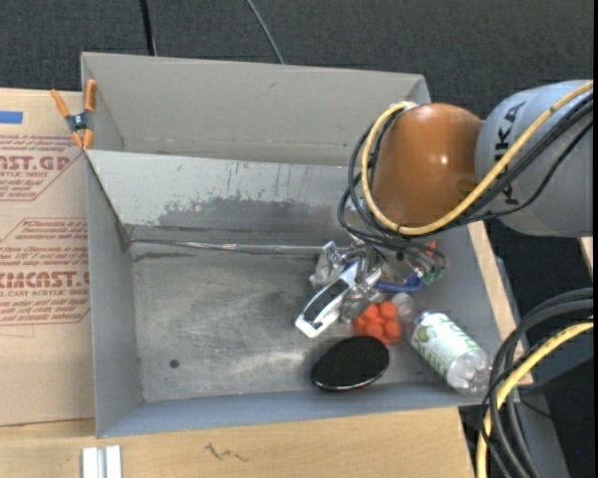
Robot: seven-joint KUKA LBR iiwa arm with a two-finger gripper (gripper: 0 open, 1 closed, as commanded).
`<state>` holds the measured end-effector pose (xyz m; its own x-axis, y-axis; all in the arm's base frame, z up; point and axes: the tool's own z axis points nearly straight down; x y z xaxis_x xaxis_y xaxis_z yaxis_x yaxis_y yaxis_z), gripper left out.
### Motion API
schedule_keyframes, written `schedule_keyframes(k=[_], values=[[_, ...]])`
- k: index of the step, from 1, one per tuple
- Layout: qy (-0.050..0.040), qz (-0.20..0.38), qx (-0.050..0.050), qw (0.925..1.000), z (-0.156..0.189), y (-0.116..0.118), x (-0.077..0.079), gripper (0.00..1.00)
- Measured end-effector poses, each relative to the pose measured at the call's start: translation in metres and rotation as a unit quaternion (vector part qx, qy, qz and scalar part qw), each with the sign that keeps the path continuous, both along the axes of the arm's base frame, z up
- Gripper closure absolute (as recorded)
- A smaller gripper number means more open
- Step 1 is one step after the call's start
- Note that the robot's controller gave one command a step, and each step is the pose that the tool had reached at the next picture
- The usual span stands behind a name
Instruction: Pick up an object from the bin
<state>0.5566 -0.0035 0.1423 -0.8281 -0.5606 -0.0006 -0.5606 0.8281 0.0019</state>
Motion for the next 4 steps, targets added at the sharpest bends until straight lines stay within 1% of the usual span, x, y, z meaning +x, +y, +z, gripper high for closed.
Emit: schedule_keyframes(k=[1,2,3,4], values=[[-0.0045,0.006,0.000,1.0000,-0.040,-0.002,-0.003,1.00],[-0.0027,0.009,0.001,1.0000,-0.068,-0.006,-0.007,1.00],[-0.0005,0.014,0.000,0.9999,0.053,-0.010,0.003,1.00],[-0.0002,0.014,0.000,0.9999,0.053,-0.010,0.003,1.00]])
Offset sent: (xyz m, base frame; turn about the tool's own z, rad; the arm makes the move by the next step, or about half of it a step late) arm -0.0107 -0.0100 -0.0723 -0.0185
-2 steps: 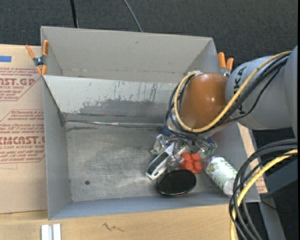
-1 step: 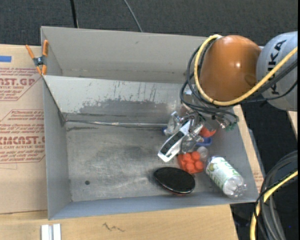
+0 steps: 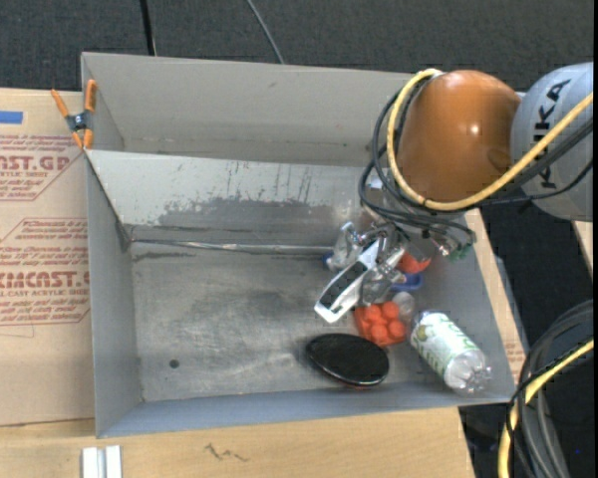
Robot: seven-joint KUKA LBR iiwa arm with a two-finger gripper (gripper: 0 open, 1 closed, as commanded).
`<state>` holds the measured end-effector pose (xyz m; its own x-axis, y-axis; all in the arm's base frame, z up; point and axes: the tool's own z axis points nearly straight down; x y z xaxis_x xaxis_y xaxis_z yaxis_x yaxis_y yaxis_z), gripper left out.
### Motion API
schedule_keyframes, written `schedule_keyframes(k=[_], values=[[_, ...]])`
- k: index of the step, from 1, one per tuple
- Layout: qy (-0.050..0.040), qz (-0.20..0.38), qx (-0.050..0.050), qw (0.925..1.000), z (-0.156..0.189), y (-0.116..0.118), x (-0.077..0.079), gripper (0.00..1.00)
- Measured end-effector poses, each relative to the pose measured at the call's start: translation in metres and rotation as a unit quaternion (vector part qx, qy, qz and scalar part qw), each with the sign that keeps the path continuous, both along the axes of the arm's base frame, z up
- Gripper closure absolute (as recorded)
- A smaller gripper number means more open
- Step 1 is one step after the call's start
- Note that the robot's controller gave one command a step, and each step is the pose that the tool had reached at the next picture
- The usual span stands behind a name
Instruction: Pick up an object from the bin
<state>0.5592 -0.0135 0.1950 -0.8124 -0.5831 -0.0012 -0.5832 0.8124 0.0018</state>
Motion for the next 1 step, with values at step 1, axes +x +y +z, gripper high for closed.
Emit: schedule_keyframes(k=[1], values=[[0.0026,0.043,0.000,0.9991,0.0289,0.0010,0.0034,1.00]])
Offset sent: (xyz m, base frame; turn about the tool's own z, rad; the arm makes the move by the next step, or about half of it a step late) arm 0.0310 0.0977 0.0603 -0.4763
